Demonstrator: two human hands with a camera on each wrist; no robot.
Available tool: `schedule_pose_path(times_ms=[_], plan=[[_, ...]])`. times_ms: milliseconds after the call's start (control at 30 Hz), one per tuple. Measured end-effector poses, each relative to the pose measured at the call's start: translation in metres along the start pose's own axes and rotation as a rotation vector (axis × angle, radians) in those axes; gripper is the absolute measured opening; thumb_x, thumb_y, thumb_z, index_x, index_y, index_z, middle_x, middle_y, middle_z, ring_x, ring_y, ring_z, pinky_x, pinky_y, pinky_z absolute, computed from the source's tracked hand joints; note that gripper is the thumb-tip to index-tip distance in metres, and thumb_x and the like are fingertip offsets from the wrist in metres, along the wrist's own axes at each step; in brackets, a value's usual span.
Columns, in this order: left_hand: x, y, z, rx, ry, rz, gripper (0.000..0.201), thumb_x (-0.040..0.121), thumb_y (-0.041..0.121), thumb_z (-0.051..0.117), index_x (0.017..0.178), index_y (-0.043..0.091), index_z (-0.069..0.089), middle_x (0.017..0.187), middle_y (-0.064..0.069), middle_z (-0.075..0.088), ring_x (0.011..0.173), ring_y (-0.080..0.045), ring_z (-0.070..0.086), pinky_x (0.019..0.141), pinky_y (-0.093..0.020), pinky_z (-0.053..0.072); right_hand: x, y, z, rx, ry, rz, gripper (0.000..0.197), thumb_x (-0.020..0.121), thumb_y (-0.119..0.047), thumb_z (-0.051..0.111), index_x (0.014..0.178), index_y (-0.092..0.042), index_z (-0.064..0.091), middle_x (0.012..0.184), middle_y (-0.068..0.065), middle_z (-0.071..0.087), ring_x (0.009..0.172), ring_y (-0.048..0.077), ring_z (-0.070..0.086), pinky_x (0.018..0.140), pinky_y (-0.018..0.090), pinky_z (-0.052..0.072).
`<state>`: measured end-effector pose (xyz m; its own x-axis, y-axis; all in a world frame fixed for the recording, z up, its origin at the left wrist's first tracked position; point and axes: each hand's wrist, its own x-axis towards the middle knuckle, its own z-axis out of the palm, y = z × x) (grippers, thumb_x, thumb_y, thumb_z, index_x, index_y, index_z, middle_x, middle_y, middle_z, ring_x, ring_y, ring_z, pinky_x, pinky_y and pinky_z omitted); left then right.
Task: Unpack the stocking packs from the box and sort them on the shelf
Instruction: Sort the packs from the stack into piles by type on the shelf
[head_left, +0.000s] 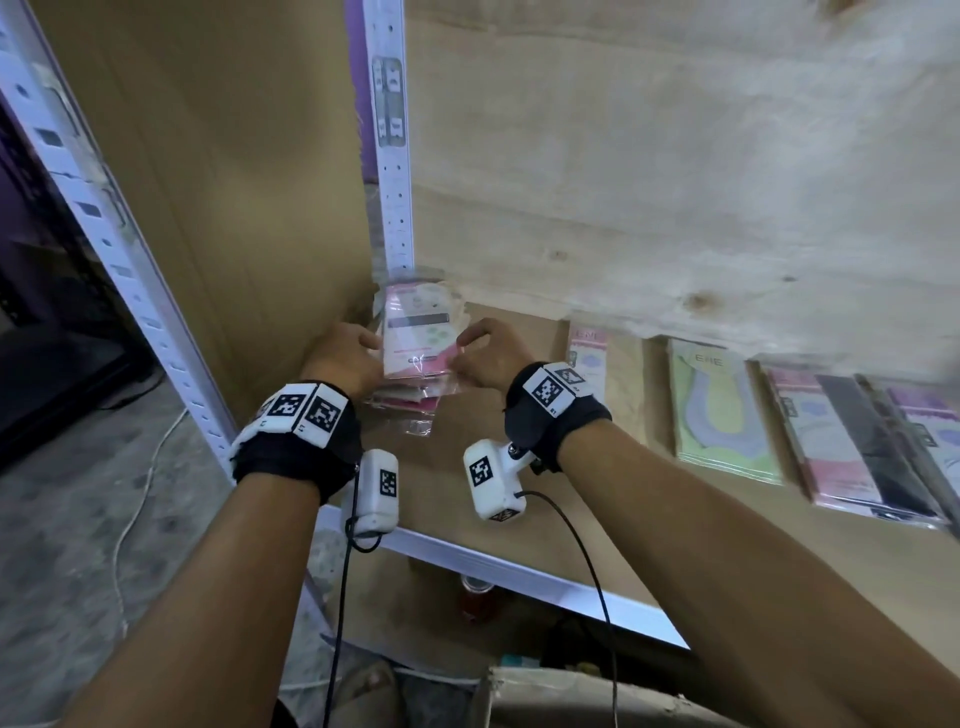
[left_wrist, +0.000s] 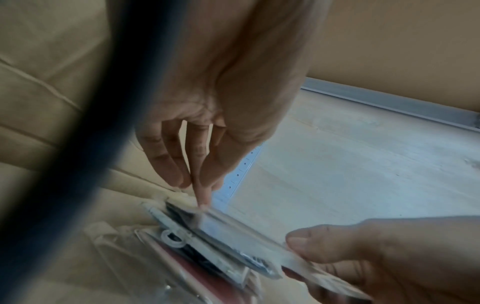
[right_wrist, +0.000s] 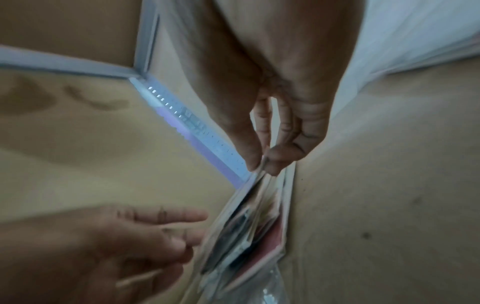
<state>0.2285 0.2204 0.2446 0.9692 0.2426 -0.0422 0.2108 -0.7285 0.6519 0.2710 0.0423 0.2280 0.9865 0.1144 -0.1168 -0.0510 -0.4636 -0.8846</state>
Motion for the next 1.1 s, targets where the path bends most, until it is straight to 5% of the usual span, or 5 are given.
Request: schedule_pose_path(times_ms=[167, 567, 700, 867, 1100], plan=[[-0.011, 0.005, 0.008, -0.160, -0.165, 0.122, 0.048, 0.087, -0.006, 0.065, 0.126, 0.022, 0.062, 0.091, -0.002, 0.061, 0.078, -0.015, 0.058, 0.059, -0.024, 0.046, -0.025, 0.005, -0.038, 0.396, -0.017, 0.053, 0.021, 0.089, 0.013, 0.058, 0.102, -0.004, 0.058, 0.069, 0.012, 0.055, 0.053, 0.016, 0.046, 0.051, 0.026, 0.037], [-0.060, 0.099, 0.027, -0.308, 0.257, 0.803, 0.017, 0.088, 0.038, 0.072, 0.072, 0.038, 0.065, 0.066, 0.011, 0.050, 0.060, 0.004, 0.047, 0.062, -0.008, 0.036, -0.105, 0.007, -0.154, 0.759, -0.070, -0.045, 0.042, 0.093, -0.054, 0.056, 0.090, -0.012, 0.060, 0.092, 0.012, 0.071, 0.067, 0.017, 0.058, 0.062, 0.026, 0.041], [-0.072, 0.121, 0.046, -0.632, 0.014, 0.739, 0.026, 0.085, 0.045, 0.073, 0.097, 0.023, 0.077, 0.094, -0.001, 0.077, 0.085, -0.022, 0.068, 0.081, -0.043, 0.056, -0.129, 0.027, -0.183, 0.606, 0.017, -0.137, 0.055, 0.082, -0.064, 0.064, 0.100, -0.012, 0.069, 0.071, -0.002, 0.048, 0.060, 0.014, 0.041, 0.059, 0.027, 0.035], [-0.077, 0.132, 0.080, -0.764, -0.078, 0.590, 0.012, 0.087, 0.040, 0.072, 0.095, 0.033, 0.078, 0.091, 0.011, 0.077, 0.075, -0.001, 0.065, 0.067, -0.015, 0.050, -0.164, 0.074, -0.202, 0.233, 0.000, -0.235, 0.024, 0.087, -0.051, 0.067, 0.099, -0.032, 0.077, 0.091, -0.024, 0.068, 0.081, -0.007, 0.061, 0.073, 0.019, 0.042], [-0.077, 0.147, 0.115, -0.921, -0.115, 0.330, 0.019, 0.089, 0.012, 0.070, 0.107, 0.008, 0.070, 0.083, 0.005, 0.075, 0.067, -0.007, 0.067, 0.059, -0.019, 0.050, -0.182, 0.130, -0.219, 0.229, -0.065, -0.136, 0.016, 0.092, -0.018, 0.068, 0.105, -0.009, 0.070, 0.104, 0.007, 0.073, 0.095, 0.017, 0.067, 0.089, 0.025, 0.047]])
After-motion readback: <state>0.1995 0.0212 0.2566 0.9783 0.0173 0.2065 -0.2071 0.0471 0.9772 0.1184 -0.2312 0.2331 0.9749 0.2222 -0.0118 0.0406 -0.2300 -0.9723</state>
